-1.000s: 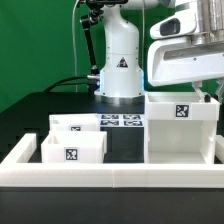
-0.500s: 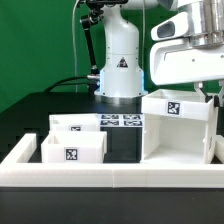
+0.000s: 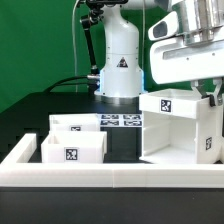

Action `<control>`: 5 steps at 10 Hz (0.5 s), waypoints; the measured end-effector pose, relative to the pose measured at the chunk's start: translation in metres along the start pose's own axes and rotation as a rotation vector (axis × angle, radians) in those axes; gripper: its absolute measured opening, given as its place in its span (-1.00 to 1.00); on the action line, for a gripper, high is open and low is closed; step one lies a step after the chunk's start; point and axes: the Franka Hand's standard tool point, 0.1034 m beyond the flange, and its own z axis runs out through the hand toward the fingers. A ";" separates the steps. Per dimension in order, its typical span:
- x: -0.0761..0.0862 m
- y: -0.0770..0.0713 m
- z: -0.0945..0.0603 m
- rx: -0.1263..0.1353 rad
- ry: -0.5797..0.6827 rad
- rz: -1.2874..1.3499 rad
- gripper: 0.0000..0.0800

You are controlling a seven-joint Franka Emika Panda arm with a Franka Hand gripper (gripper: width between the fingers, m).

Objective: Assemble drawer

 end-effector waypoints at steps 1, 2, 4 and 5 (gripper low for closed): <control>0.002 0.001 0.000 0.000 0.002 0.052 -0.89; 0.002 0.001 -0.001 0.001 0.002 0.080 -0.89; 0.005 0.003 -0.001 0.004 0.000 0.216 -0.89; 0.006 0.003 -0.001 0.005 -0.002 0.252 -0.89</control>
Offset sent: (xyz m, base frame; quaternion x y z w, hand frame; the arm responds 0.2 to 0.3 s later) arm 0.0000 0.0000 0.0000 0.0000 0.0000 0.1938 0.9810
